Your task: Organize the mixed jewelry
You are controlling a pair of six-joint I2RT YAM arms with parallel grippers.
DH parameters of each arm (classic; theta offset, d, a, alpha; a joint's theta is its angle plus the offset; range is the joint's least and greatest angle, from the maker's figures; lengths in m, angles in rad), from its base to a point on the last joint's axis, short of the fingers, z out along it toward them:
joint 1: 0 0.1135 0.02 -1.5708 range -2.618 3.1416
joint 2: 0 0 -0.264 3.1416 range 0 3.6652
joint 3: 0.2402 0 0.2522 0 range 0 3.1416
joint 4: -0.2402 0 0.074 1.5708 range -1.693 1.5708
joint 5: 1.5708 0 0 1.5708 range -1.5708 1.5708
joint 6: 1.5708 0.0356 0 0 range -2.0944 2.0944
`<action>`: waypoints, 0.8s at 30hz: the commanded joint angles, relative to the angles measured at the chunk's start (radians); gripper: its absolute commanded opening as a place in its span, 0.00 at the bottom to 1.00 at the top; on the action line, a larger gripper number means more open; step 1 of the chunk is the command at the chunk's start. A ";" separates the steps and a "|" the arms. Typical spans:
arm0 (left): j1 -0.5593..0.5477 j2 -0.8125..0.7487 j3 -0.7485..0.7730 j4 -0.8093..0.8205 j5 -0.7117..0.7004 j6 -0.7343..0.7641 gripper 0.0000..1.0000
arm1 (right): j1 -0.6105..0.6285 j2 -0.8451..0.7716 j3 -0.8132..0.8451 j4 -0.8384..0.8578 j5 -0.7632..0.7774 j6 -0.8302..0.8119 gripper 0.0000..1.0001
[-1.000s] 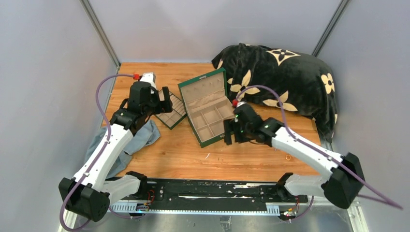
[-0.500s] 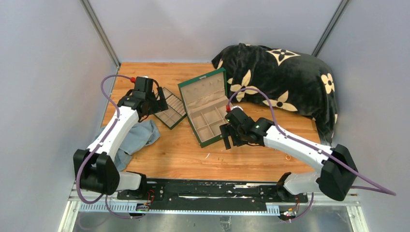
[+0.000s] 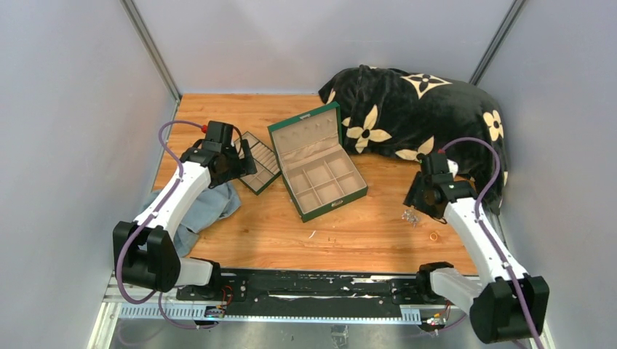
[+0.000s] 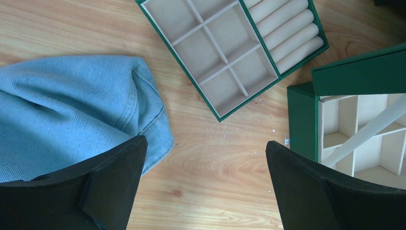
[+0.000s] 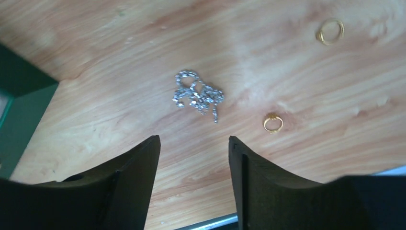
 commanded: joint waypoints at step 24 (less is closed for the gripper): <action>0.003 -0.049 -0.021 -0.012 0.021 -0.010 1.00 | -0.289 0.415 -0.051 0.137 -0.245 -0.180 0.38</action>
